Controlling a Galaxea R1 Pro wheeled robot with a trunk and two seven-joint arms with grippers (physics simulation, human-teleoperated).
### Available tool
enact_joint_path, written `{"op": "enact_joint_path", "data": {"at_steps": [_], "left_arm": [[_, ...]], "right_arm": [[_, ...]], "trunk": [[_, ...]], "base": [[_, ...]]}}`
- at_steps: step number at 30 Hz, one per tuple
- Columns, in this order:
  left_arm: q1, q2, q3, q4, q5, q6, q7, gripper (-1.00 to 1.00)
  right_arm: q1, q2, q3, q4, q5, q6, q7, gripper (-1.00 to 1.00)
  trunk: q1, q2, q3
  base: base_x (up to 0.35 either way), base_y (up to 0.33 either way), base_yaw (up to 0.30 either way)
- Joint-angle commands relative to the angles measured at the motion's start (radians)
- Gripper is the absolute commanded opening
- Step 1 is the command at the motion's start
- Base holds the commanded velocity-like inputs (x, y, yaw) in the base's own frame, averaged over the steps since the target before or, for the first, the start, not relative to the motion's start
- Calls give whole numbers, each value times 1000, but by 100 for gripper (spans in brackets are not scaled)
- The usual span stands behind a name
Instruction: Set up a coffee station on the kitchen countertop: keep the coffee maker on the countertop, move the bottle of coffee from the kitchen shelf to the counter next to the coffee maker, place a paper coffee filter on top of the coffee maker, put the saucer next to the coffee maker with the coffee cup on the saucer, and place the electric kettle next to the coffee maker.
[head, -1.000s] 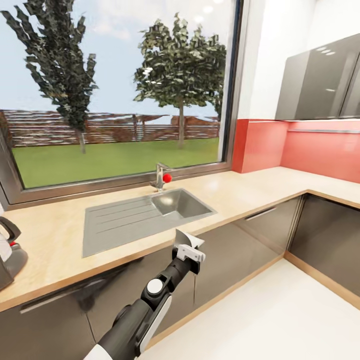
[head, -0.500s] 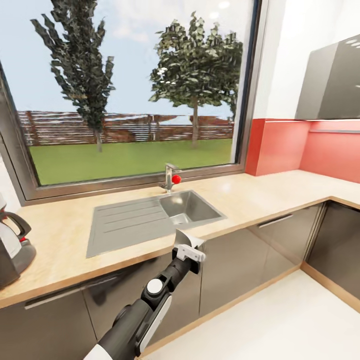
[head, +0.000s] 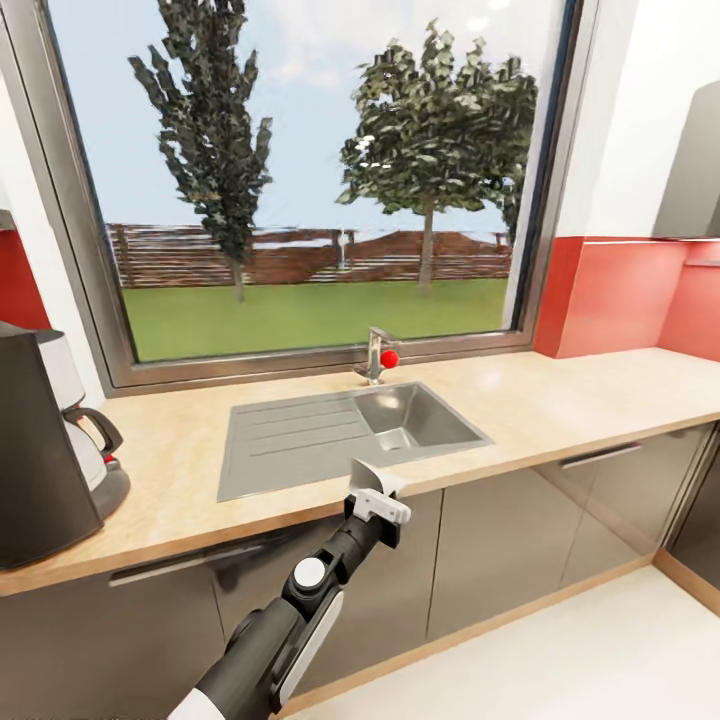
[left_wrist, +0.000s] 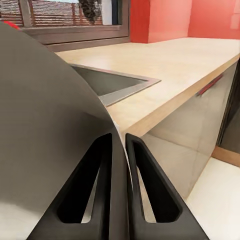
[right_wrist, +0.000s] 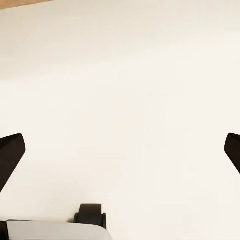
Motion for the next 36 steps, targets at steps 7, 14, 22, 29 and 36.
{"op": "enact_joint_path", "data": {"at_steps": [7, 14, 22, 29, 36], "left_arm": [[1, 0, -8, 2, 56, -27, -8, -100], [1, 0, -8, 2, 70, -27, -8, -100], [1, 0, -8, 2, 70, -27, -8, -100], [-2, 0, -5, -37, 70, 3, -9, -100], [-2, 0, -4, -59, 70, 4, -9, -100]], "right_arm": [[-1, -23, 6, 4, 4, -3, 1, 100], [-1, -23, 6, 4, 4, -3, 1, 100], [-1, -23, 6, 4, 4, -3, 1, 100], [-1, -26, 6, 4, 5, -2, 1, 100], [-1, -26, 6, 4, 5, -2, 2, 100]], "trunk": [[0, -1, -1], [0, -1, -1], [0, -1, -1], [0, -1, -1], [0, -1, -1]], "base": [[0, 0, 8], [0, 0, 0], [0, 0, 0], [0, 0, 0], [47, 0, 0]]}}
